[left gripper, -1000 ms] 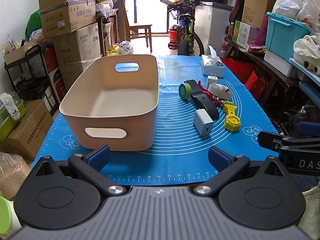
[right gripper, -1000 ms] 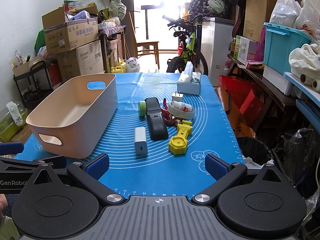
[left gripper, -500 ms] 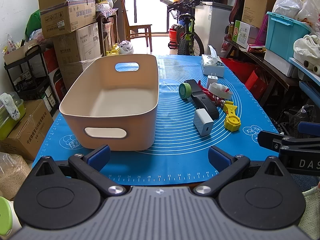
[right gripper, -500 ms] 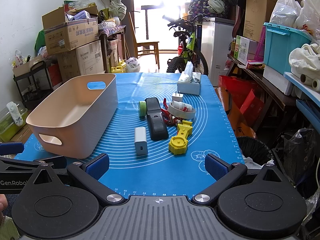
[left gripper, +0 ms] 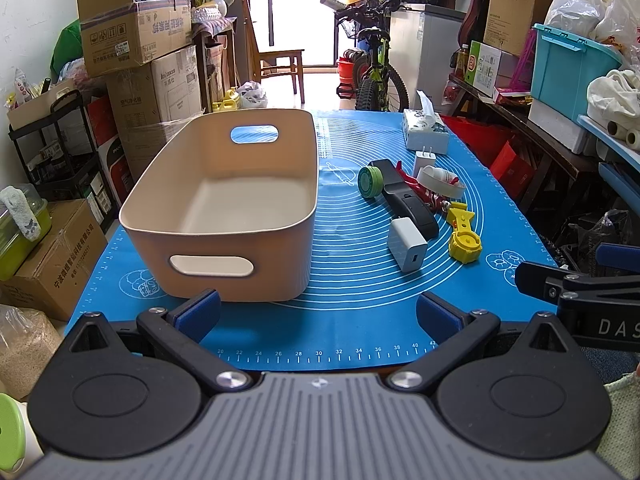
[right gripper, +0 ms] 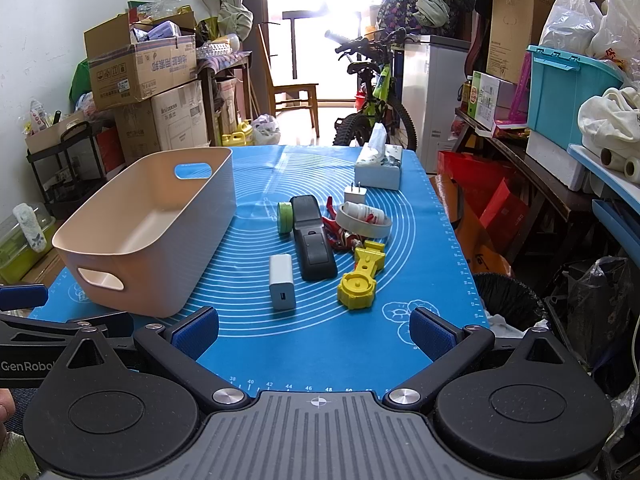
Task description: Organize rigid objects
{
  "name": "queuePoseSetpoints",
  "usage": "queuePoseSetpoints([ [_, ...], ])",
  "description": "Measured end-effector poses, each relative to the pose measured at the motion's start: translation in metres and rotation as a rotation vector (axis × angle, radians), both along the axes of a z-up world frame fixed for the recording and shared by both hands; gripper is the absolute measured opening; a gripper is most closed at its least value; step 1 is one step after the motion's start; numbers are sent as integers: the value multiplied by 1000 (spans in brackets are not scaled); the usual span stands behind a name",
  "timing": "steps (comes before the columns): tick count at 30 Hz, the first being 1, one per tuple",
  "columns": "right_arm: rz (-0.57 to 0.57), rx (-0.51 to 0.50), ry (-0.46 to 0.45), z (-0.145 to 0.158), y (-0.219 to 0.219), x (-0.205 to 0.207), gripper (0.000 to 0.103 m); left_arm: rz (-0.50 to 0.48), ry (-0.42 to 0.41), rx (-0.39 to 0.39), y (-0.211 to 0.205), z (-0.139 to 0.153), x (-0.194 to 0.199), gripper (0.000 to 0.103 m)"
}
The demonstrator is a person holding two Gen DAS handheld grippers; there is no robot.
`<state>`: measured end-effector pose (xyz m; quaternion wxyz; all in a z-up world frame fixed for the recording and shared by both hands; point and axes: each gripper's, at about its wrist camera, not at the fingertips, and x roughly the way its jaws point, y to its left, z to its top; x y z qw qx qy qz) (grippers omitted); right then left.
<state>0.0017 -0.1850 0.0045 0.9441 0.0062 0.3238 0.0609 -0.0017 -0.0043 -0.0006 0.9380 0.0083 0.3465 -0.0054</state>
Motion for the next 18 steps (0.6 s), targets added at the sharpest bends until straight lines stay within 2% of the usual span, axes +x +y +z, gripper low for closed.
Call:
queuePoseSetpoints([
  [18, -8, 12, -5, 6, 0, -2, 101, 13, 6, -4, 3, 4, 1, 103],
])
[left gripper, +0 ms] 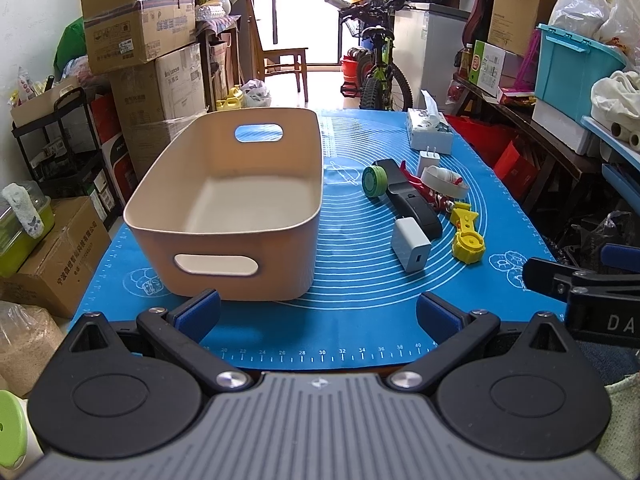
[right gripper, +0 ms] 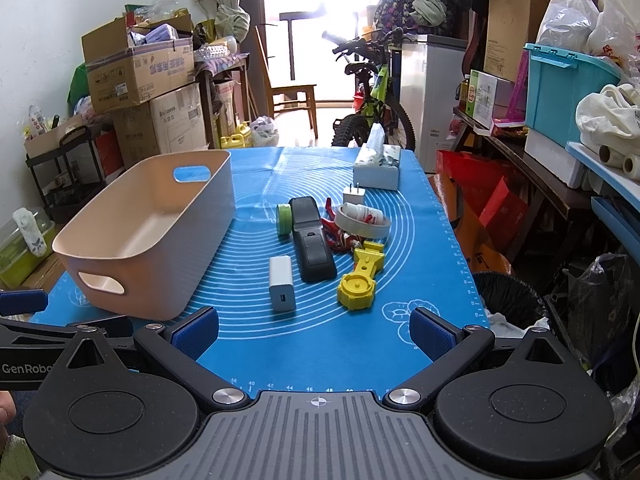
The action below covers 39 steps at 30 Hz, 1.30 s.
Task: Organize rigid objects
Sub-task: 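Grasp the basket rim with the left gripper while the right gripper approaches the white charger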
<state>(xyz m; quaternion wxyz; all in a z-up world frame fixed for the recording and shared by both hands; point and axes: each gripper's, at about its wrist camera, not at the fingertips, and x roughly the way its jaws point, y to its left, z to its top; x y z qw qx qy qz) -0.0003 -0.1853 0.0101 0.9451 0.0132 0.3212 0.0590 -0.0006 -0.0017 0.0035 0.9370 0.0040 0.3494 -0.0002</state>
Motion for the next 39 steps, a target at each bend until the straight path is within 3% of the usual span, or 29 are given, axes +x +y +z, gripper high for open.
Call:
queuePoseSetpoints([
  [4, -6, 10, -5, 4, -2, 0, 101, 6, 16, -20, 8, 5, 7, 102],
  [10, -2, 36, -22, 14, -7, 12, 101, -8, -2, 26, 22, 27, 28, 102],
  [15, -8, 30, -69, 30, -2, 33, 101, 29, -25, -47, 47, 56, 54, 102],
  [24, -31, 47, -85, 42, 11, 85, 101, 15, -26, -6, 99, 84, 108, 102],
  [31, -77, 44, -18, 24, 16, 123, 101, 89, 84, -12, 141, 69, 150, 102],
  [39, -77, 18, 76, -6, 25, 149, 101, 130, 210, -16, 167, 27, 181, 102],
])
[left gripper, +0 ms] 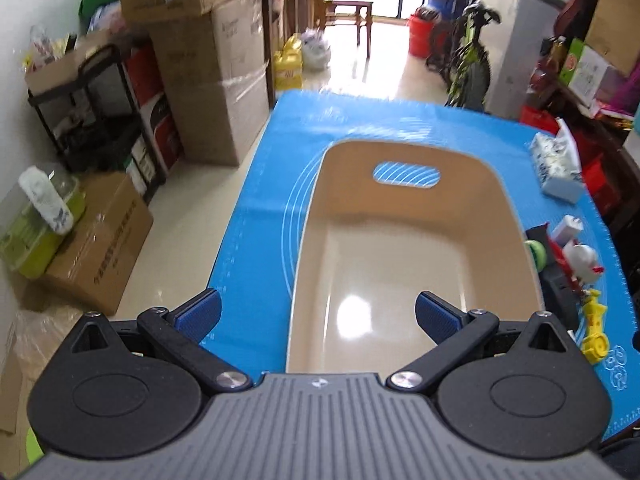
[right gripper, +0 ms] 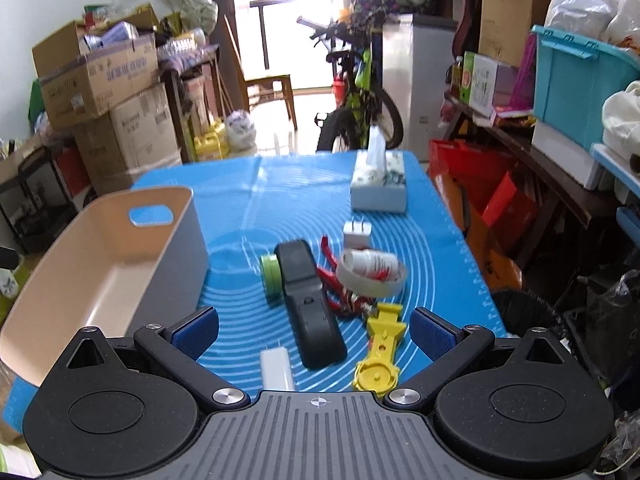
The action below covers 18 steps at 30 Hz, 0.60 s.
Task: Organize rigid objects
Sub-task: 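Grasp the basket rim with the left gripper while the right gripper approaches the white charger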
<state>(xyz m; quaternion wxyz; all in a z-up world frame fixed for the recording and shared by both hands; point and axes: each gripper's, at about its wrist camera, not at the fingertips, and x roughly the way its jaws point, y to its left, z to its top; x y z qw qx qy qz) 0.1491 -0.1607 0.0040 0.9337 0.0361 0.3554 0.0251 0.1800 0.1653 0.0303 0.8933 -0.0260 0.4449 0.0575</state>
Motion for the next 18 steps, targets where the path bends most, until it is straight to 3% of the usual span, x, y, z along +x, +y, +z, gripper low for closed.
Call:
queuePoseSetpoints([
  [2, 8, -19, 20, -8, 4, 4, 101, 13, 16, -29, 7, -9, 2, 99],
  [4, 20, -42, 44, -15, 9, 8, 101, 27, 34, -62, 15, -19, 4, 88],
  [10, 72, -82, 107, -38, 25, 17, 101, 50, 90, -92, 30, -43, 6, 85],
  [14, 97, -113, 129, -49, 36, 20, 101, 69, 130, -97, 38, -52, 7, 68],
  [18, 110, -136, 150, -59, 43, 25, 101, 56, 148, -128, 40, -57, 11, 60],
])
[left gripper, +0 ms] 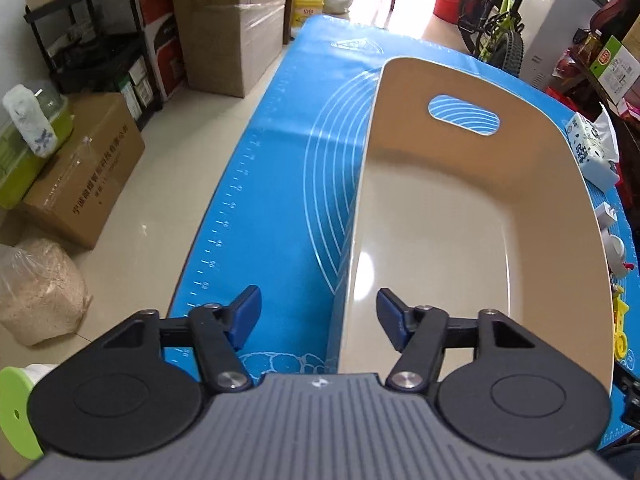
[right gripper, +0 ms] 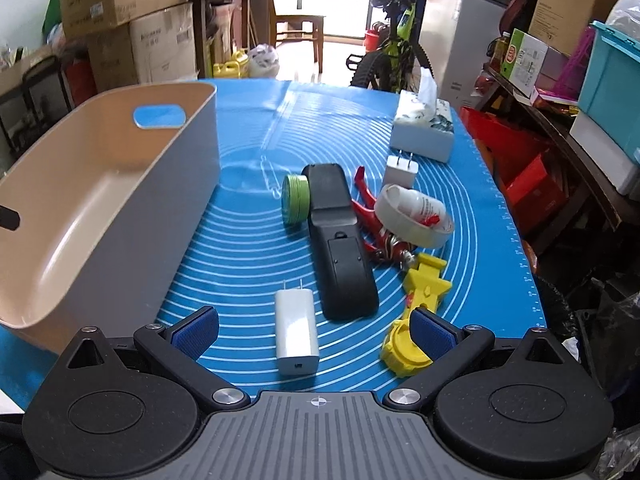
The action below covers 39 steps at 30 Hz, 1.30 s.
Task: Organize rigid objects
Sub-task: 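Grasp the basket rim with the left gripper while the right gripper approaches the white charger, then close the right gripper on the white charger and lift it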
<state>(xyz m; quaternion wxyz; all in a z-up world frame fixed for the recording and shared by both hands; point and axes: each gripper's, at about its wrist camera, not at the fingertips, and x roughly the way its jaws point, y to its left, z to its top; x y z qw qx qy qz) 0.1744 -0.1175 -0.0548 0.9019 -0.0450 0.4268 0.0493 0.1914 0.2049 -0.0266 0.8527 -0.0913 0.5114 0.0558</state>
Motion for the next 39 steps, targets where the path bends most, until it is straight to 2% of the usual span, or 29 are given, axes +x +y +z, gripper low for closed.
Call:
queuePoseSetpoints([
  [4, 10, 2, 33, -9, 4, 8, 96, -26, 27, -4, -5, -6, 4, 47],
  [6, 16, -3, 43, -13, 8, 12, 95, -35, 36, -5, -7, -8, 6, 37],
  [8, 20, -7, 52, -16, 10, 17, 93, -40, 43, 2, -9, -9, 8, 19],
  [10, 22, -5, 58, -19, 13, 22, 91, -42, 44, 3, -9, -9, 9, 18],
  [11, 23, -4, 60, -20, 14, 24, 89, -43, 44, 3, -9, -9, 9, 7],
  [12, 22, -3, 64, -21, 15, 27, 88, -36, 47, 17, -9, -9, 9, 5],
  [19, 14, 6, 92, -26, 19, 39, 76, -23, 48, 3, -7, -10, 9, 4],
  [22, 18, -4, 110, -30, 21, 41, 67, -19, 47, -6, -6, -10, 9, 4],
  [24, 23, -4, 126, -33, 21, 43, 53, -19, 47, -6, -6, -10, 9, 4],
  [27, 18, -19, 138, -37, 21, 45, 38, -20, 46, -5, -7, -11, 9, 4],
  [39, -18, 33, 122, -31, 9, 40, 37, -18, 46, -13, -7, -11, 10, 4],
])
